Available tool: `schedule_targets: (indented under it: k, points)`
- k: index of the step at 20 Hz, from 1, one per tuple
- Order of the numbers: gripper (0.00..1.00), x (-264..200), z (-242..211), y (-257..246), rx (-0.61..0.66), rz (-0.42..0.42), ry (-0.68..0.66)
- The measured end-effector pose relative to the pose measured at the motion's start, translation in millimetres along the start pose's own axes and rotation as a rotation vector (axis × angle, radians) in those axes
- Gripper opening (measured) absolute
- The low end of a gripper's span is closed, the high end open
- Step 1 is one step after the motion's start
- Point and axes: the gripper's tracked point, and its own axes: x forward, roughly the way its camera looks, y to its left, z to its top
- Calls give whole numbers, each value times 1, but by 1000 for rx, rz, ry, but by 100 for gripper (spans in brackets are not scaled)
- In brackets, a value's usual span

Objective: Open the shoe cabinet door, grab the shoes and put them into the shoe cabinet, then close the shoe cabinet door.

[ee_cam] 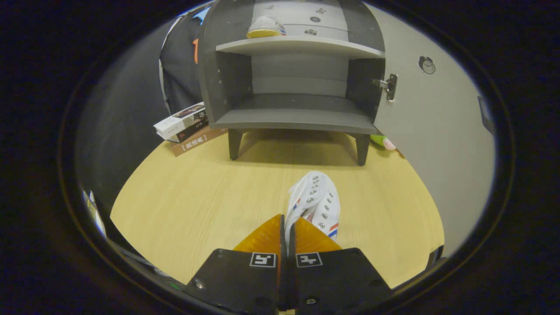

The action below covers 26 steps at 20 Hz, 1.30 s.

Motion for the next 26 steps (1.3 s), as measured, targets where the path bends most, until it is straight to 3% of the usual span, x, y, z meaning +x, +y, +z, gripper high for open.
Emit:
schedule_targets:
  k: [17,26]
  points:
    - [3,-141,213,-17,-66,-29,-345]
    - [3,-126,302,-1,-108,0,-398]
